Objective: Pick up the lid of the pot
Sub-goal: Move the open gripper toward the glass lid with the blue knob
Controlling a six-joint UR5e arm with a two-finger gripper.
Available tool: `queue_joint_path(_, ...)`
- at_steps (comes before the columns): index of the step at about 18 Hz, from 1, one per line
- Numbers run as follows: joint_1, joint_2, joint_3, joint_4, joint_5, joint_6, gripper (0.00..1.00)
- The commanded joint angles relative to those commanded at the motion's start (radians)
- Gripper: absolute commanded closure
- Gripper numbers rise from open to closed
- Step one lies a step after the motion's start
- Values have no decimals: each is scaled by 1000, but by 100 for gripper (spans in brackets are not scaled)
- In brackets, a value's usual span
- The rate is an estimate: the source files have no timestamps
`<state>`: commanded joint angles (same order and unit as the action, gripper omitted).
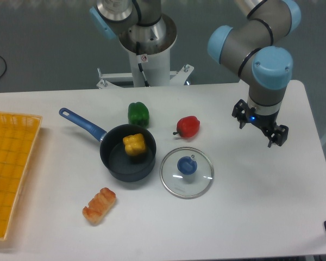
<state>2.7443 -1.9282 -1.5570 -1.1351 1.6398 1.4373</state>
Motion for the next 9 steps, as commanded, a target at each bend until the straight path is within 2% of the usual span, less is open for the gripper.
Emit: queue_joint_path(9,5,2,-23,0,-21,-8,0)
